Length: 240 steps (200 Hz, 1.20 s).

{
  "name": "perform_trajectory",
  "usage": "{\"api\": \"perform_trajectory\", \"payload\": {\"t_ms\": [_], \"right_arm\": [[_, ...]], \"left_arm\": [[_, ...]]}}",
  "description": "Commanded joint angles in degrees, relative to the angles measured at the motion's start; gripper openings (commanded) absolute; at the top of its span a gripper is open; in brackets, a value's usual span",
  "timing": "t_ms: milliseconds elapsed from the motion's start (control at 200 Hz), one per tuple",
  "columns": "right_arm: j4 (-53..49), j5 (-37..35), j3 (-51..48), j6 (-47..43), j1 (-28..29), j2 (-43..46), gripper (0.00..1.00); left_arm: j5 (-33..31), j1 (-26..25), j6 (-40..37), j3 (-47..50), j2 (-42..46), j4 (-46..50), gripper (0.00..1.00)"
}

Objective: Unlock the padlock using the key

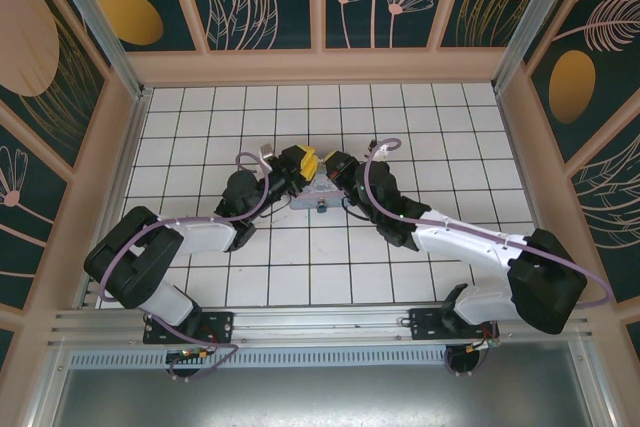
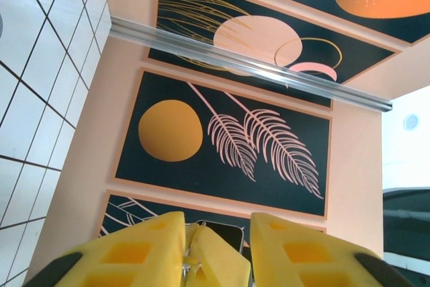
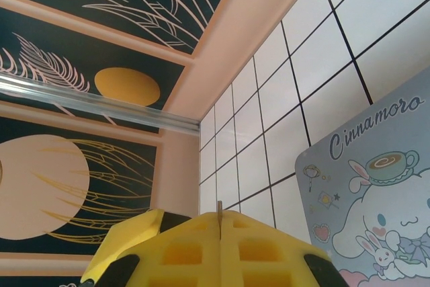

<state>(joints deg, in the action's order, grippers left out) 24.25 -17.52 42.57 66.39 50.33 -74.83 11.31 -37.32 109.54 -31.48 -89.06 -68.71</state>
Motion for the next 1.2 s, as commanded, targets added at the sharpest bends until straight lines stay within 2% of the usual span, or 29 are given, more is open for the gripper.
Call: {"api": "perform_trajectory", "payload": {"t_ms": [0, 605, 821, 966, 1116, 1196], "right_arm": [[2.8, 0.5, 1.4, -0.8, 0.2, -0.6, 0.00], [2.3, 0.8, 3.6, -2.8, 0.2, -0.6, 0.00], [2.1, 1.0, 3.3, -3.1, 0.3, 0.0, 0.00], [1.4, 0.1, 1.1, -3.1, 0.1, 2.0, 0.00], [-0.4, -0.8, -2.8, -2.8, -0.5, 6.2, 0.41], [-2.0, -0.7, -5.3, -2.5, -1.2, 9.4, 0.52]], "left_arm": [[-0.7, -0.3, -1.0, 0.3, 0.8, -0.3, 0.28], [-1.0, -0.3, -1.2, 1.2, -0.9, -0.3, 0.00], [-1.1, -0.4, -2.8, 1.0, -0.7, 0.3, 0.00], [-2.0, -0.3, -8.3, 0.6, 0.7, 3.7, 0.00], [-4.0, -0.4, -14.9, 0.7, 3.0, 8.0, 0.00], [-4.4, -0.4, -18.1, 0.2, 3.8, 10.3, 0.00]]}}
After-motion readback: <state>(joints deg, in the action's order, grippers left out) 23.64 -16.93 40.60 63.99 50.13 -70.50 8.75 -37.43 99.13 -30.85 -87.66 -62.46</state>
